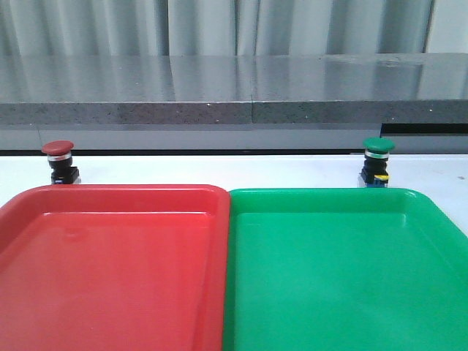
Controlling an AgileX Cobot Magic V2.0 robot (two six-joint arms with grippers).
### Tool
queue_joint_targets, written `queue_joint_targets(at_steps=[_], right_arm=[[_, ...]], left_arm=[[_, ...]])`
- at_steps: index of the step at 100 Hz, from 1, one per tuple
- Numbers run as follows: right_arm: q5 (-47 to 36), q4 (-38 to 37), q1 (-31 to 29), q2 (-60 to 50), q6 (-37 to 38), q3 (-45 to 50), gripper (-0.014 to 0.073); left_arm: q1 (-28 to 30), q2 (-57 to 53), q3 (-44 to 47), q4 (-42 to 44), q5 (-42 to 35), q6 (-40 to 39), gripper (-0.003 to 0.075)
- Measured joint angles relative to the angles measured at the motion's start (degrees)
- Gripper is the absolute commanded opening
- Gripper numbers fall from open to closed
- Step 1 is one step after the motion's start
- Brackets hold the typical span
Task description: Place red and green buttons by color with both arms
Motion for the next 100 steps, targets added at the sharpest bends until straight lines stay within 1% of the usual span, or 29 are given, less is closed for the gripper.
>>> queue_joint_targets(at_steps=[32,49,59,79,93,100], right_arm=[[0.0,0.0,0.0,0.0,0.0,0.0,-0.0056],[0.0,0.0,0.0,0.0,0.0,0.0,-0.0056],[0.0,0.0,0.0,0.0,0.0,0.0,-0.0056],[-0.1,0.0,0.0,0.0,-0.07,0.0,-0.0056],[-0.1,0.0,0.0,0.0,-0.07,0.0,-0.0056],[-0.1,-0.09,0.0,0.0,-0.07,0.0,-0.0056]], left_arm=[[0.0,0.0,0.0,0.62,0.0,0.0,-0.002],[0.0,0.0,0.0,1.91,-3.74,0.0,-0.0021],[0.0,0.0,-0.45,2.02,-3.58,0.0,-0.0021],[0.0,1.63,-6.21,2.03,-1.87,0.0,-0.002],[0.0,6.65,-12.21,2.13,-1.49,0.0,-0.002],[0.0,9.87,-15.71,2.13,0.05,0.0,-0.002]])
